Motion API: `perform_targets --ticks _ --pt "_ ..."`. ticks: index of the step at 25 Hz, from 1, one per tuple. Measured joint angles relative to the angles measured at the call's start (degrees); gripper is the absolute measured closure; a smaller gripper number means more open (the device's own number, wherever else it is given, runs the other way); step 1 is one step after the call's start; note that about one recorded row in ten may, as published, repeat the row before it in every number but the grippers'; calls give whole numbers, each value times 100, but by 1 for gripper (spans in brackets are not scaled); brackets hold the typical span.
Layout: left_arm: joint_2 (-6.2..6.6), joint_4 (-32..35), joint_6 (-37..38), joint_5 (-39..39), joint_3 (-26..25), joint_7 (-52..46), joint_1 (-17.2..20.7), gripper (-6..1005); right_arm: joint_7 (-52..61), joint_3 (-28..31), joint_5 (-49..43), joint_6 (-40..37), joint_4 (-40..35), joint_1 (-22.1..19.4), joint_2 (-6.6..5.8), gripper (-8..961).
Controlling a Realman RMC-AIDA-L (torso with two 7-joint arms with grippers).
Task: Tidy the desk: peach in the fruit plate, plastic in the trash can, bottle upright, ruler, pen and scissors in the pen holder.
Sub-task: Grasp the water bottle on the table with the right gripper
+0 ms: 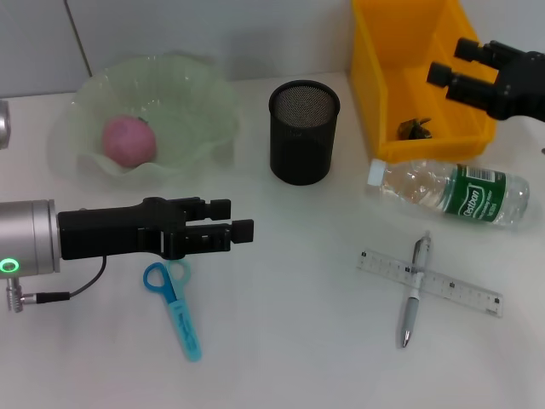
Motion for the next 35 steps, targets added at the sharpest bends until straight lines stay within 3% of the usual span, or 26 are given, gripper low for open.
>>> perform_targets --ticks 3,5,17,21,23,24,28,31,33,35 --pt "-7 2 2 0 47 25 0 274 -55 267 133 204 123 -42 164 149" --pt "-11 3 9 0 49 64 0 274 -53 258 132 213 129 -53 179 146" --pt "-32 -5 70 0 45 75 48 274 160 238 20 -183 48 -88 117 132" --pt "-43 -7 81 0 21 73 57 274 668 -68 -493 -158 -204 -50 -22 128" --pt "-46 -9 83 0 11 68 59 274 1484 -401 -1413 -265 -597 142 -257 127" --pt "-46 -12 82 0 8 64 59 274 1484 -401 -1413 -265 -597 142 -257 126" --pt "-49 -14 81 0 6 62 62 274 2252 -639 -3064 -870 -1482 578 -596 126" --pt "-55 -12 84 0 -1 42 69 274 2390 -659 -3702 -1226 -1727 845 -692 128" --pt "-56 -11 85 -13 -6 11 70 274 2475 -671 -4723 -1809 -1983 1355 -808 128" --pt "-56 -9 87 -25 -6 -15 73 275 2486 -677 -4948 -1892 -2047 1462 -819 127"
